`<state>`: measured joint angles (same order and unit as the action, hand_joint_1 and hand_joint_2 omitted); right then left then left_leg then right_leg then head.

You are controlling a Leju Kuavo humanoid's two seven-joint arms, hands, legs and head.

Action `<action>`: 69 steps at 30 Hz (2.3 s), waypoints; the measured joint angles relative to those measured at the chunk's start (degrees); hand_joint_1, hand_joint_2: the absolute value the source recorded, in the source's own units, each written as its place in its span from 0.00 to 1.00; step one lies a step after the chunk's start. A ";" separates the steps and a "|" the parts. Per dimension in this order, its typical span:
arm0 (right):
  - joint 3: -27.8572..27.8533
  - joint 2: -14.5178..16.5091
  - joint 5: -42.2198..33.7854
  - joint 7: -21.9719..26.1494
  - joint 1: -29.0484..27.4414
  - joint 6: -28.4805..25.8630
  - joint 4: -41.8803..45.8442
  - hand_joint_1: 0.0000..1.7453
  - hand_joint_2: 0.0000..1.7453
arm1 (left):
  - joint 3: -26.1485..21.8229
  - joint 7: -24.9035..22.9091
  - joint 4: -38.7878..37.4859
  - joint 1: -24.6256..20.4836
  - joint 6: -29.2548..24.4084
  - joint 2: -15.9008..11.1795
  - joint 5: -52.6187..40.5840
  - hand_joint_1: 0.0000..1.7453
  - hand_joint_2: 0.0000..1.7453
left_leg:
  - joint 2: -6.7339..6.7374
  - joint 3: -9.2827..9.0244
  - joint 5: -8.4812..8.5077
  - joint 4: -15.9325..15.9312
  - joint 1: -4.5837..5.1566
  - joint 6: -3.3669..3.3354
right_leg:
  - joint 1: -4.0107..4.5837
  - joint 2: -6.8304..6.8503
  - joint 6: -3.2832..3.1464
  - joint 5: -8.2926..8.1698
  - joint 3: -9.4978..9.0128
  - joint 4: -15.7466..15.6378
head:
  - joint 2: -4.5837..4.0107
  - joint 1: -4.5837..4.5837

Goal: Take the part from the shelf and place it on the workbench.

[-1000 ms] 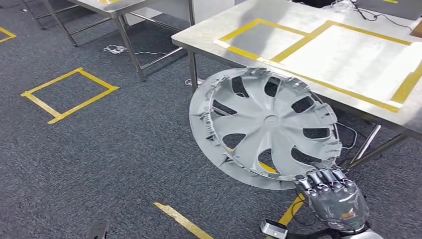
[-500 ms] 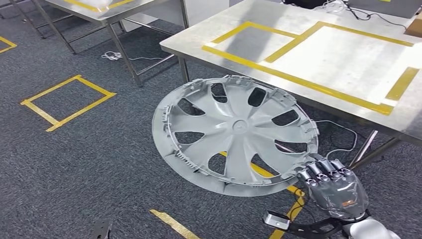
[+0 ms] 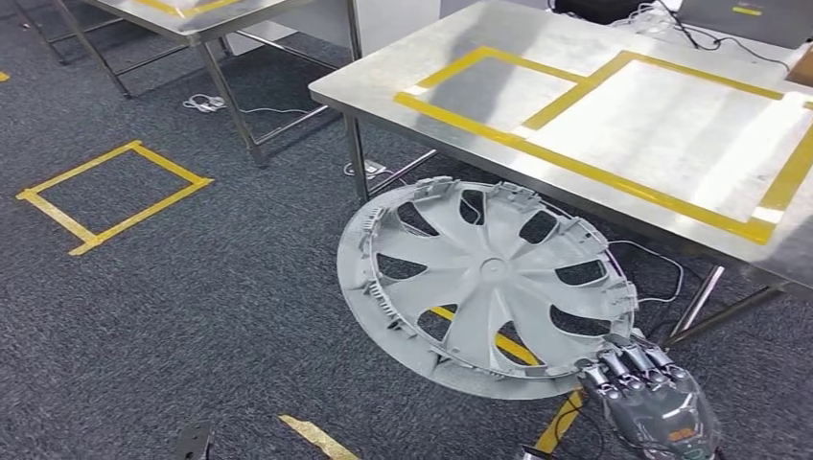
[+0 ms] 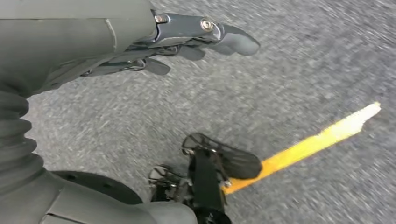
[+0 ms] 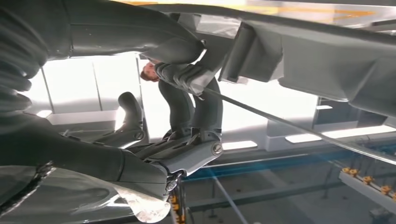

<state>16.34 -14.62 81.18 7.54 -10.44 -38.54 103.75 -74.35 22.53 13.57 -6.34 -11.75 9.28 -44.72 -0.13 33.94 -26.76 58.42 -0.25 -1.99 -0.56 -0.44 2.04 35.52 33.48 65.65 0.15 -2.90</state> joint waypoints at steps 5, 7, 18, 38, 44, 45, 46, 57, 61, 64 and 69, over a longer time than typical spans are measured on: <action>-0.84 -0.39 -0.38 0.12 -1.57 -0.22 0.67 1.00 1.00 | 0.39 0.02 0.00 0.06 -0.07 0.25 -0.11 0.00 1.00 | -0.02 -2.50 -1.97 -0.02 -0.10 -0.01 | -0.17 0.15 0.59 -3.51 6.38 5.37 | 0.00 0.02; -1.04 -0.48 -0.38 0.13 -1.75 -0.23 0.89 1.00 1.00 | 0.43 0.02 0.00 0.03 -0.07 0.27 -0.11 0.00 1.00 | -0.08 -3.58 -3.01 0.04 -0.06 0.45 | -0.14 0.52 0.54 -7.94 3.37 -2.29 | 0.00 0.09; -2.31 -0.55 -1.51 1.00 -3.27 -0.26 2.41 1.00 1.00 | 0.58 -0.77 -0.01 0.01 -1.05 0.35 -0.36 0.00 1.00 | 0.02 5.36 -9.50 17.18 -0.13 2.94 | -0.04 0.38 -2.49 -5.82 -1.99 -7.25 | 0.00 -0.35; -5.76 0.28 -2.48 4.42 -4.89 -0.36 3.51 1.00 1.00 | 0.67 -0.17 0.00 0.07 -1.26 0.32 -0.26 0.00 1.00 | -0.16 -4.87 -4.44 0.32 0.20 -0.03 | -0.04 0.53 0.51 -7.06 2.75 -4.28 | 0.01 0.13; -6.57 0.82 -2.81 5.49 -5.17 -0.40 3.70 1.00 1.00 | 0.80 -0.18 0.00 -0.15 -1.16 0.29 -0.41 0.00 1.00 | -0.02 -4.92 -5.49 3.67 0.08 1.70 | 0.12 0.59 -2.03 -7.03 -0.59 -7.13 | 0.00 0.01; -6.71 1.02 -2.94 5.95 -5.14 -0.40 3.72 1.00 1.00 | 0.82 -0.22 0.00 -0.22 -1.13 0.25 -0.50 0.00 1.00 | -0.03 -3.27 -6.12 6.60 -0.01 1.97 | 0.01 0.62 -2.27 -6.82 -1.16 -7.35 | 0.00 -0.07; -6.84 1.34 -3.03 6.59 -5.08 -0.41 3.71 1.00 1.00 | 0.84 -0.37 0.00 -0.24 -1.10 0.22 -0.52 0.00 1.00 | -0.03 -1.13 -7.20 10.06 -0.09 2.23 | -0.01 0.64 -2.46 -6.52 -1.60 -7.42 | 0.00 -0.14; -5.72 4.80 0.27 5.66 -0.28 -0.54 0.18 1.00 1.00 | 0.84 -1.01 0.00 0.14 0.09 -0.61 0.01 0.00 1.00 | -0.04 2.76 -0.15 2.67 0.01 0.98 | 0.26 0.08 -0.55 -2.29 -5.71 -6.96 | 0.00 -0.13; -5.49 4.59 0.21 4.81 0.43 -0.58 -0.67 1.00 1.00 | 0.84 -1.13 0.00 -0.08 -0.29 -0.62 -0.19 0.00 1.00 | -0.21 1.26 -0.47 1.86 -0.25 -0.15 | 0.19 0.21 0.26 -1.23 -0.67 1.45 | 0.00 0.10; -5.48 3.97 -0.13 4.03 0.32 -0.58 -1.37 1.00 1.00 | 0.84 -1.68 0.00 0.04 -0.62 -0.44 -0.38 0.00 1.00 | -0.32 0.27 -1.63 1.79 -0.08 -0.48 | 0.20 0.22 0.49 1.83 5.89 8.56 | 0.00 0.10; -6.20 2.65 -0.41 3.48 0.29 -0.58 -2.25 1.00 1.00 | 0.90 -2.05 -0.01 0.02 -1.05 0.13 -0.87 0.00 1.00 | -0.45 -2.56 -4.00 1.64 0.26 -0.08 | 0.68 0.42 -0.75 -6.52 3.68 -3.92 | 0.00 0.09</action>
<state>10.14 -11.97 80.77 11.02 -10.15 -39.12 101.50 -73.44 20.48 13.56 -6.33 -12.81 9.41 -45.59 -0.58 31.38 -30.76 60.06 0.02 -2.07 0.12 -0.02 1.28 29.00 37.15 61.73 0.15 -2.80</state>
